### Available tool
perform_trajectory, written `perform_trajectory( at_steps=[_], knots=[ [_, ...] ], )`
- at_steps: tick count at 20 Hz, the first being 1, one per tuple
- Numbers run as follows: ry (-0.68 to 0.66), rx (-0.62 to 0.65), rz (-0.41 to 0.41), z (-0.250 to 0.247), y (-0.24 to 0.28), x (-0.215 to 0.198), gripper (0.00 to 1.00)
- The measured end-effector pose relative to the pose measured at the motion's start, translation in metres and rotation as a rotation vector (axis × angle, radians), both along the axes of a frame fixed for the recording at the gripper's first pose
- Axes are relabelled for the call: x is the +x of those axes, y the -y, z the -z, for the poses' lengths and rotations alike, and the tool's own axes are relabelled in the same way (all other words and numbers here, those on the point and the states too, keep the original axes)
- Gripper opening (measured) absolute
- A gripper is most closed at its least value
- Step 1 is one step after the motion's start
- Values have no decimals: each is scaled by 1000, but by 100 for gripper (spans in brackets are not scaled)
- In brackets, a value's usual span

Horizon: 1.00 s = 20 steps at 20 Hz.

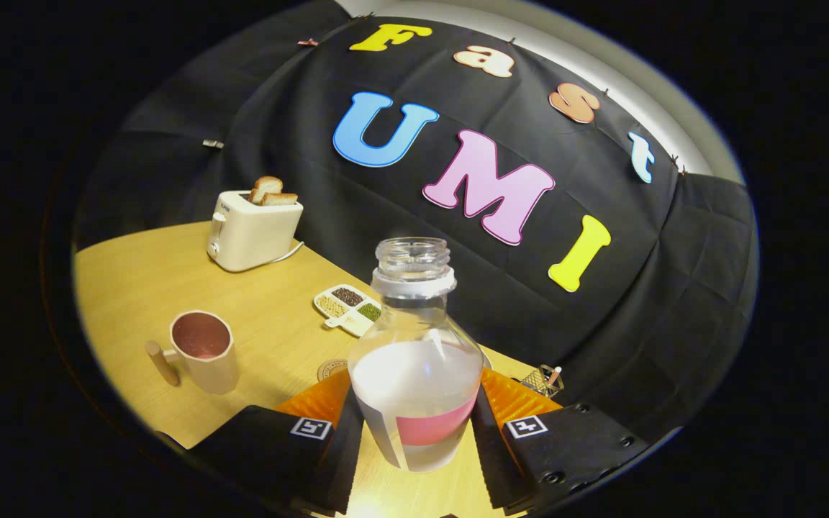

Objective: Take the bottle from table, then pour the juice into the cup, finally place the bottle on the coaster

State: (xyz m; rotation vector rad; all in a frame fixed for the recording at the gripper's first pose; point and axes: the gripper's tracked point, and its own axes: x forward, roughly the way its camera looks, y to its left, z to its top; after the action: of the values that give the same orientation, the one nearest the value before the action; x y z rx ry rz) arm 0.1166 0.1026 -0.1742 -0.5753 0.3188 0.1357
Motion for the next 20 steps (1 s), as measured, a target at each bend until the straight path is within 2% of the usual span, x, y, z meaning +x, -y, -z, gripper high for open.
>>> perform_trajectory(
  at_steps=[4,9,20],
  knots=[
    [-7,-106,-2,5,-9,5,72],
    [-44,-255,-45,28,-20,1,73],
    [-12,-584,-223,57,-42,-7,72]
  ],
)
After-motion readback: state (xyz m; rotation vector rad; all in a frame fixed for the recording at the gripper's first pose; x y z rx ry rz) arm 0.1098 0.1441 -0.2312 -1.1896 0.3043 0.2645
